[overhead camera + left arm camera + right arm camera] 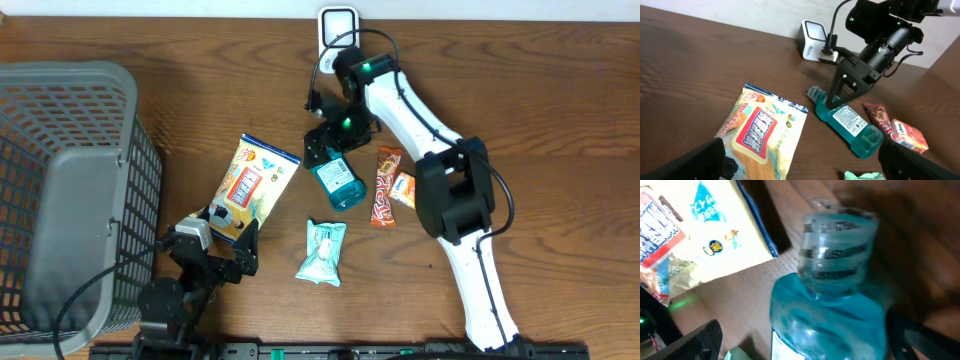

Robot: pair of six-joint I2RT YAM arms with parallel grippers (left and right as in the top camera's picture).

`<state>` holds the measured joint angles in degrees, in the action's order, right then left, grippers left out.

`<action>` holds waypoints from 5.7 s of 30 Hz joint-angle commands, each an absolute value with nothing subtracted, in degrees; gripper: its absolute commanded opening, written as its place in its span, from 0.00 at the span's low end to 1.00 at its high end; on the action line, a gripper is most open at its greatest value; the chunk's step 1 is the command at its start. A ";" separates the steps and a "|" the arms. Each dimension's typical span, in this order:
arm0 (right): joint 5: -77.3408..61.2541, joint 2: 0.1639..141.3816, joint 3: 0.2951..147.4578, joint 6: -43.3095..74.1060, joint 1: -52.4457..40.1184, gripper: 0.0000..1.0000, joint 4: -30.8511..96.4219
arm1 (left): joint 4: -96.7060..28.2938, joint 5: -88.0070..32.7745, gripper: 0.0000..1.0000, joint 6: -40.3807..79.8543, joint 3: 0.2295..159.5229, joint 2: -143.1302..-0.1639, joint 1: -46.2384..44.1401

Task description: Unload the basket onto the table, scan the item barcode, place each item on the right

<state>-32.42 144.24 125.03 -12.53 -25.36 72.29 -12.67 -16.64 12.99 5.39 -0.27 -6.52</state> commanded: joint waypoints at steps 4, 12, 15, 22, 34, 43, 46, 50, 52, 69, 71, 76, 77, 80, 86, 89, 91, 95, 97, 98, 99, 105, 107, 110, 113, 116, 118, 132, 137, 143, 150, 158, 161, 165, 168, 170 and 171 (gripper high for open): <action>-29.87 152.46 124.77 -13.39 -25.08 0.83 72.97 | -14.11 -17.54 0.98 11.84 4.54 -0.23 -6.33; -21.08 152.77 124.86 -13.39 -25.82 0.54 72.95 | -14.11 -17.54 0.98 11.84 4.54 -0.23 -6.33; -20.03 152.59 125.19 -13.37 -25.89 0.40 72.88 | -14.11 -17.54 0.98 11.84 4.54 -0.23 -6.33; -11.62 152.57 131.76 -8.99 -26.55 0.27 78.78 | -14.11 -17.54 0.98 11.84 4.54 -0.23 -6.33; 15.27 152.57 139.02 5.65 -34.87 0.17 86.39 | -14.11 -17.54 0.98 11.84 4.54 -0.23 -6.33; 15.94 152.70 136.88 7.94 -39.77 0.36 84.16 | -14.11 -17.54 0.98 11.84 4.54 -0.23 -6.33; 14.39 152.70 133.97 8.12 -39.79 0.37 82.21 | -14.11 -17.54 0.98 11.84 4.54 -0.23 -6.33; 10.52 152.70 130.04 6.87 -39.64 0.33 80.07 | -14.11 -17.54 0.98 11.84 4.54 -0.23 -6.33; 10.59 152.70 128.77 6.52 -39.64 0.28 78.81 | -14.11 -17.54 0.97 11.84 4.54 -0.23 -6.33; 6.90 152.68 138.12 4.01 -38.28 0.36 84.33 | -14.11 -17.54 0.98 11.84 4.54 -0.23 -6.33; 6.68 152.68 140.18 4.01 -38.28 0.39 84.84 | -14.11 -17.54 0.98 11.81 4.56 -0.23 -6.33; 2.33 152.70 140.38 3.55 -38.28 0.38 84.77 | -14.11 -17.54 0.98 11.84 4.54 -0.23 -6.33; 1.93 152.70 140.29 3.55 -38.28 0.32 84.95 | -14.11 -17.54 0.98 11.84 4.54 -0.23 -6.33; 1.98 152.70 140.29 3.53 -38.35 0.22 85.49 | -14.11 -17.54 0.98 11.84 4.54 -0.23 -6.33; 1.72 152.70 140.25 2.94 -37.54 0.01 86.98 | -14.11 -17.54 0.98 11.84 4.54 -0.23 -6.33; -1.19 152.62 141.71 -0.10 -36.80 0.01 87.24 | -14.11 -17.54 0.98 11.84 4.54 -0.23 -6.33; -6.17 152.57 144.14 -4.45 -36.16 0.01 88.05 | -14.11 -17.54 0.98 11.84 4.54 -0.23 -6.33; -21.85 152.57 152.16 -13.98 -33.58 0.01 92.25 | -14.11 -17.54 0.98 11.84 4.54 -0.23 -6.33; -32.08 152.57 156.20 -19.51 -31.53 0.01 96.95 | -14.11 -17.54 0.98 11.84 4.54 -0.23 -6.33; -34.79 152.55 156.94 -20.16 -30.70 0.01 97.36 | -14.11 -17.54 0.98 11.84 4.54 -0.23 -6.33; -35.88 152.09 156.97 -19.22 -30.06 0.01 97.34 | -14.11 -17.54 0.98 11.84 4.54 -0.23 -6.33; -43.66 150.02 156.97 -16.99 -27.09 0.01 97.36 | -14.11 -17.54 0.98 11.84 4.54 -0.23 -6.33; -43.68 148.97 156.94 -16.12 -26.87 0.01 97.36 | -14.11 -17.54 0.98 11.84 4.54 -0.23 -6.33; -43.70 146.45 156.51 -15.57 -27.00 0.01 97.36 | -14.11 -17.54 0.98 11.84 4.54 -0.23 -6.33; -43.90 142.58 154.87 -15.18 -27.53 0.01 97.36 | -14.11 -17.54 0.98 11.84 4.54 -0.23 -6.33; -43.88 136.92 149.91 -15.25 -28.25 0.01 97.36 | -14.11 -17.54 0.98 11.84 4.54 -0.23 -6.33; -43.88 132.03 144.14 -15.40 -28.60 0.01 97.34 | -14.11 -17.54 0.98 11.81 4.54 -0.23 -6.33; -54.30 104.03 106.04 -29.74 -28.45 0.01 93.95 | -14.11 -17.54 0.98 11.84 4.54 -0.23 -6.33; -54.13 99.39 101.36 -29.67 -28.45 0.01 90.94 | -14.11 -17.54 0.98 11.84 4.54 -0.23 -6.33; -50.52 96.84 101.16 -29.61 -28.73 0.01 87.85 | -14.11 -17.54 0.98 11.84 4.54 -0.23 -6.33; -27.86 96.75 98.91 -15.90 -32.03 0.01 68.47 | -14.11 -17.54 0.98 11.84 4.54 -0.23 -6.33; -12.12 96.79 90.17 -14.59 -38.48 0.01 46.30 | -14.11 -17.54 0.98 11.84 4.54 -0.23 -6.33; 4.19 96.99 86.41 -12.88 -40.01 0.01 36.97 | -14.11 -17.54 0.98 11.84 4.54 -0.23 -6.33; 18.00 98.21 84.64 -12.93 -40.07 0.01 28.47 | -14.11 -17.54 0.98 11.84 4.54 -0.23 -6.33; 18.35 99.74 84.64 -14.96 -38.87 0.01 23.14 | -14.11 -17.54 0.98 11.84 4.54 -0.23 -6.33; 18.85 101.41 84.64 -17.19 -38.39 0.01 18.96 | -14.11 -17.54 0.98 11.84 4.54 -0.23 -6.33; 19.92 102.17 84.64 -17.98 -38.30 0.01 17.15 | -14.11 -17.54 0.98 11.84 4.54 -0.23 -6.33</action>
<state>13.23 100.14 84.03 -14.98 -39.11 20.80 -12.69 -16.64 12.99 5.39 -0.27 -6.52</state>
